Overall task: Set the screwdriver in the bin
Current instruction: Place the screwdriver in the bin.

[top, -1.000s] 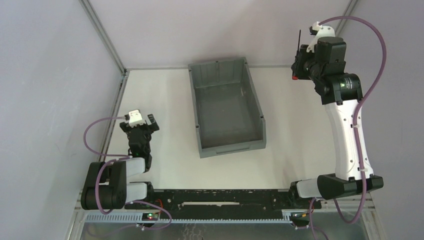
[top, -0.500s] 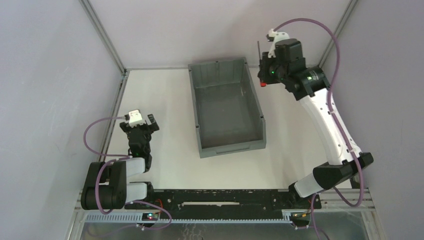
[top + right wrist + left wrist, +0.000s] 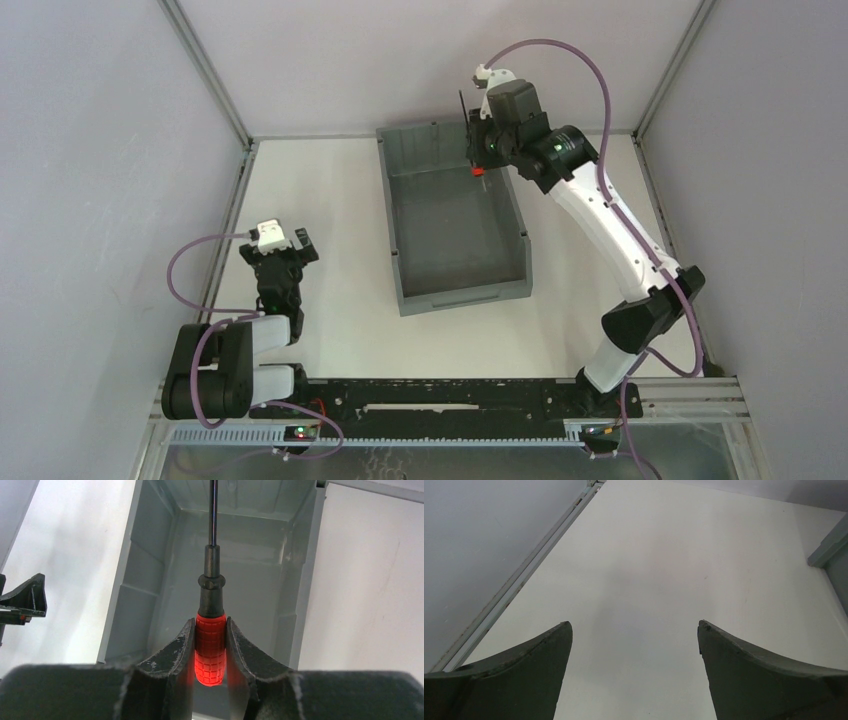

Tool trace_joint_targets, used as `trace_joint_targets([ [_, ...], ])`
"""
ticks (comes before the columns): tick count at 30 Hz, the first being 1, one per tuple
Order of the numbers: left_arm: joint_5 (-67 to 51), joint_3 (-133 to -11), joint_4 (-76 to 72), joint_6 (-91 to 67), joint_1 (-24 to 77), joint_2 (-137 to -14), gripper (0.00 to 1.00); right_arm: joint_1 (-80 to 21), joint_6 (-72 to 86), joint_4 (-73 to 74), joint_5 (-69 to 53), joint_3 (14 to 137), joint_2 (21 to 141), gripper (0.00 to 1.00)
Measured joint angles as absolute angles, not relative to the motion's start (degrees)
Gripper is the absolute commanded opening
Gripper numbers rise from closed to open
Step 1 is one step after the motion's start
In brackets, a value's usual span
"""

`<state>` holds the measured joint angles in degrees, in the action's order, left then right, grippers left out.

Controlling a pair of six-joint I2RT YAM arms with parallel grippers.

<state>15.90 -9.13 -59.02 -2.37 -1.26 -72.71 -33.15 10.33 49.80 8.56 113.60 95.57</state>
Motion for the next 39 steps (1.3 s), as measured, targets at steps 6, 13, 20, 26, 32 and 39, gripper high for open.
trace_joint_targets([
  [6, 15.88, -9.13, -59.02, -2.37, -1.26, -72.71, 1.00, -33.41, 10.90, 44.88, 8.78, 109.19, 96.36, 0.19],
  [13, 15.88, -9.13, -59.02, -2.37, -1.26, -72.71, 1.00, -33.45, 11.49, 37.58, 9.32, 97.73, 98.37, 0.19],
  [20, 15.90, -9.13, -59.02, -2.37, -1.26, -72.71, 1.00, -33.45, 12.71, 32.23, 9.69, 90.96, 106.06, 0.21],
  [26, 15.88, -9.13, -59.02, -2.37, -1.26, -72.71, 1.00, -33.45, 13.45, 29.85, 9.80, 90.65, 114.10, 0.22],
  [32, 15.88, -9.13, -59.02, -2.37, -1.26, -72.71, 1.00, -33.45, 13.91, 28.53, 9.80, 90.65, 119.96, 0.33],
  [39, 15.90, -9.13, -59.02, -2.37, -1.26, -72.71, 1.00, -33.45, 14.57, 28.38, 9.74, 91.20, 121.78, 0.65],
])
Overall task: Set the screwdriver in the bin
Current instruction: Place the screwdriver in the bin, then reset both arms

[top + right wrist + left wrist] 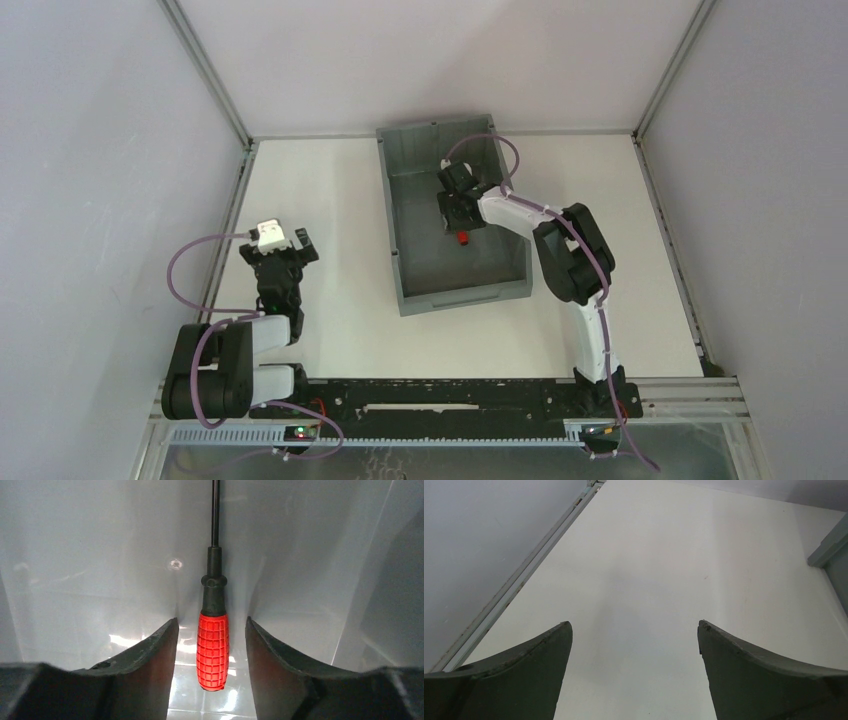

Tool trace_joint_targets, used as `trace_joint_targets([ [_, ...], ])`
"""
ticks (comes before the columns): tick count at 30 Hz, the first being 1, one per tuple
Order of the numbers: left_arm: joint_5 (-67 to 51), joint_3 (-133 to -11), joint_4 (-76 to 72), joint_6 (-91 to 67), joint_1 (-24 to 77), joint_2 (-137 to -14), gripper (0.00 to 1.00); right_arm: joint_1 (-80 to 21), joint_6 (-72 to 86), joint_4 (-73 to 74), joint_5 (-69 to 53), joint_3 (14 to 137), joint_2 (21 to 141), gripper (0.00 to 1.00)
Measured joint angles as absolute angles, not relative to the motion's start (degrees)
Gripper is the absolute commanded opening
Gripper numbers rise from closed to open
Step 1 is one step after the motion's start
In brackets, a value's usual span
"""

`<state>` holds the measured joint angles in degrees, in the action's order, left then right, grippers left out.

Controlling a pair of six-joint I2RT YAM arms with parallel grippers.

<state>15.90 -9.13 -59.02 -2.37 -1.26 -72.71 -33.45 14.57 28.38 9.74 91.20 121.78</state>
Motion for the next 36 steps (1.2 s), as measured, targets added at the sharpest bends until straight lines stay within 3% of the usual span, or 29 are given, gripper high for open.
trace_joint_targets([
  [9, 15.90, -9.13, -59.02, -2.37, -1.26, -72.71, 1.00, -33.45, 15.11, 28.18, 9.13, 91.20, 121.73, 0.99],
  [22, 15.88, -9.13, -59.02, -2.37, -1.26, -72.71, 1.00, -33.52, 15.33, 29.87, 8.54, 92.16, 113.91, 1.00],
  [36, 15.90, -9.13, -59.02, -2.37, -1.26, -72.71, 1.00, -34.44, 14.24, 40.16, 10.76, 109.32, 109.12, 1.00],
])
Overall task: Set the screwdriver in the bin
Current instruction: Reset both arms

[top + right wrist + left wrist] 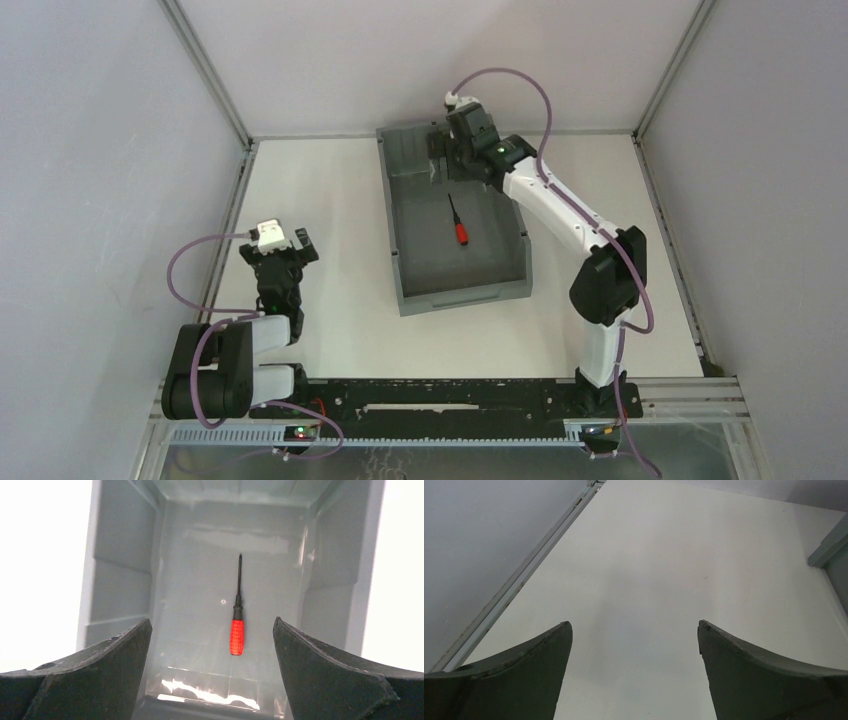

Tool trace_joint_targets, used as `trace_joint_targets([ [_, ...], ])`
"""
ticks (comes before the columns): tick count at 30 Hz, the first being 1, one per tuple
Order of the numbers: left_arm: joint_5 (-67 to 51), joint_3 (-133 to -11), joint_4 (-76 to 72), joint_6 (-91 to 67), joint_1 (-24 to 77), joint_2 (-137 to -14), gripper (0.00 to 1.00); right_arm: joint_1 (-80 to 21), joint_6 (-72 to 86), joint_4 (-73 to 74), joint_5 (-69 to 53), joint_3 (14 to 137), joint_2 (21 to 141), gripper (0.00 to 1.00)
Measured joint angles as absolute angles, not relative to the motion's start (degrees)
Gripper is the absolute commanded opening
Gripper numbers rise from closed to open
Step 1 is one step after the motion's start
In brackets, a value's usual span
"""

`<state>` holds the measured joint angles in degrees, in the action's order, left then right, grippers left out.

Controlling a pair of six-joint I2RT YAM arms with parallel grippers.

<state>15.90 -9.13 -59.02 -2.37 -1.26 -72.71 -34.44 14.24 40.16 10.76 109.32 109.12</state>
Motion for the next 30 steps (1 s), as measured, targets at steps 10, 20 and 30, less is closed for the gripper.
trace_joint_targets([
  [10, 15.88, -9.13, -59.02, -2.37, -1.26, -72.71, 1.00, -34.44, 11.35, 45.39, 13.04, 120.57, 105.60, 1.00],
  [20, 15.88, -9.13, -59.02, -2.37, -1.26, -72.71, 1.00, -32.56, 7.75, 48.64, 16.82, 121.73, 102.50, 1.00],
  [30, 15.90, -9.13, -59.02, -2.37, -1.26, -72.71, 1.00, -20.47, 7.11, 48.10, 13.93, 115.52, 95.98, 1.00],
])
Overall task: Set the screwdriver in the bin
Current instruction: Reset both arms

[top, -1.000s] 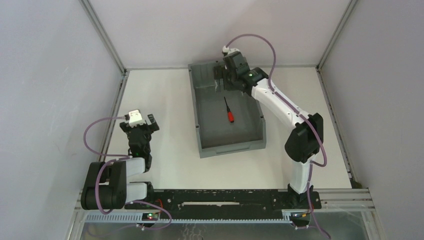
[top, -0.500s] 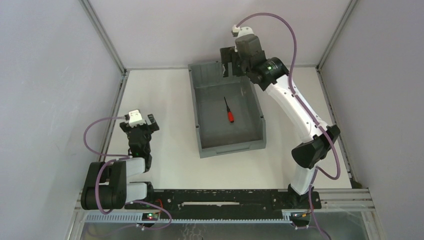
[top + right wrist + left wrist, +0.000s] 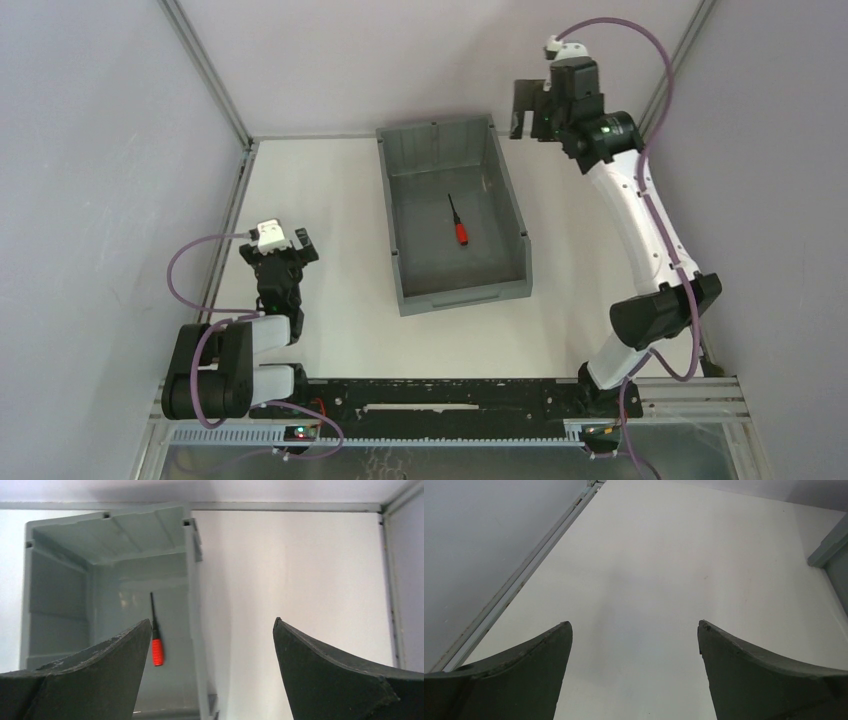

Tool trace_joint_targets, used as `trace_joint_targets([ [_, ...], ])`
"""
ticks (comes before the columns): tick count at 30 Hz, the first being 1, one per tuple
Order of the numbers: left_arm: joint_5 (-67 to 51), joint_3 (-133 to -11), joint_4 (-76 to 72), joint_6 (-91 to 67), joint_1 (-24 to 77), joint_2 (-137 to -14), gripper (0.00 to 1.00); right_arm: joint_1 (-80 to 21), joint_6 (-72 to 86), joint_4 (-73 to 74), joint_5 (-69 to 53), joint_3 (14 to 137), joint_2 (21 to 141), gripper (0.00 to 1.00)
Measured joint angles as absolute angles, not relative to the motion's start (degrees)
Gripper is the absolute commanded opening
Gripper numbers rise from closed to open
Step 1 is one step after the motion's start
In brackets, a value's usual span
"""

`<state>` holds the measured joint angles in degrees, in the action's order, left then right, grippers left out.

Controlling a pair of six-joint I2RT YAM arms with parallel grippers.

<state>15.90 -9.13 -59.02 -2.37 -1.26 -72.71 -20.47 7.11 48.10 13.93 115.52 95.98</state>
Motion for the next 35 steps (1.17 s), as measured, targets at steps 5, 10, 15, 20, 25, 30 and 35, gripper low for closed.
trace_joint_targets([
  [5, 15.88, -9.13, -59.02, -2.37, -1.26, -72.71, 1.00, -13.96, 6.63, 46.81, 10.96, 110.93, 92.31, 1.00],
  [10, 15.90, -9.13, -59.02, -2.37, -1.26, -72.71, 1.00, -9.28, 6.11, 46.11, 8.49, 107.15, 89.17, 1.00],
  [15, 15.90, -9.13, -59.02, -2.37, -1.26, -72.71, 1.00, -6.57, 5.19, 45.06, 7.14, 104.62, 86.98, 1.00],
  [20, 15.90, -9.13, -59.02, -2.37, -1.26, -72.71, 1.00, -4.86, 4.12, 43.77, 6.20, 102.35, 85.03, 1.00],
  [25, 15.88, -9.13, -59.02, -2.37, -1.26, -72.71, 1.00, -3.77, 3.20, 43.42, 5.61, 102.06, 84.34, 1.00],
  [30, 15.88, -9.13, -59.02, -2.37, -1.26, -72.71, 1.00, -2.59, 2.66, 43.42, 5.23, 102.06, 83.85, 1.00],
  [35, 15.88, -9.13, -59.02, -2.37, -1.26, -72.71, 1.00, -2.09, 2.59, 43.38, 4.10, 101.95, 82.94, 1.00],
])
